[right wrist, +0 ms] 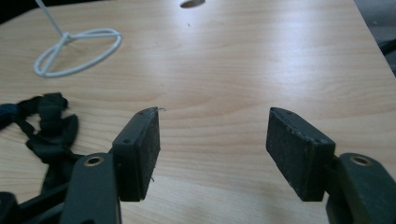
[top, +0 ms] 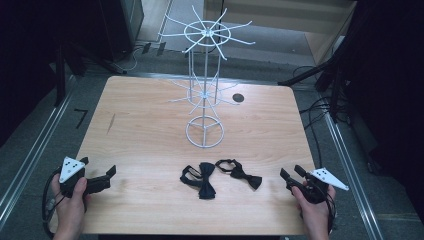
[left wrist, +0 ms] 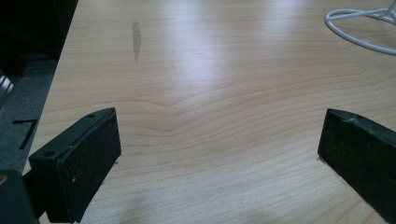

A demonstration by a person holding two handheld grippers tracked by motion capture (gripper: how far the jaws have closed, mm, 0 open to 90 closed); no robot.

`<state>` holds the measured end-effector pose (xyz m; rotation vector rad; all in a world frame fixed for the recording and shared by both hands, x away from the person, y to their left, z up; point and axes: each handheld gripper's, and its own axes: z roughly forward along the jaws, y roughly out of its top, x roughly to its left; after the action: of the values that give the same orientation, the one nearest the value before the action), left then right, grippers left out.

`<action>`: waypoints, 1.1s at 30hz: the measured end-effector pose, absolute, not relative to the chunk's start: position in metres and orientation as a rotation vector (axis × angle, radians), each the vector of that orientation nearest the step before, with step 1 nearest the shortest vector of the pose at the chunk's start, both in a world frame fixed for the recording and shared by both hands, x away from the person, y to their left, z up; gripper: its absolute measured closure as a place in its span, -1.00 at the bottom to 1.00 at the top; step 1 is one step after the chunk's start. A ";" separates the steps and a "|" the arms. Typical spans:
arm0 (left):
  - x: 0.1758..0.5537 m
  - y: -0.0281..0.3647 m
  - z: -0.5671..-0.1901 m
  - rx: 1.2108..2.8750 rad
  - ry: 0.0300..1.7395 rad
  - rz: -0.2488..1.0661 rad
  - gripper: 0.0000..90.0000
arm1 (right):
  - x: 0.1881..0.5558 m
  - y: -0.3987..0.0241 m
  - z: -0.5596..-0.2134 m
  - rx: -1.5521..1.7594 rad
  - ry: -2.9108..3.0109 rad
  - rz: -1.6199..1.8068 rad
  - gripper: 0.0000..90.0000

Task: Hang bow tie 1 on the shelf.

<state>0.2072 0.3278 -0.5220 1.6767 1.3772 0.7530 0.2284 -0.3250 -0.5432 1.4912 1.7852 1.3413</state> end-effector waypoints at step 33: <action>0.205 0.327 -0.522 1.692 1.351 0.751 -1.00 | 0.211 -0.263 -0.514 1.326 1.820 1.387 -0.09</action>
<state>0.2051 0.3271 -0.5220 1.6919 1.3513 0.7509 0.2111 -0.2629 -0.5144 1.3256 1.8195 1.3868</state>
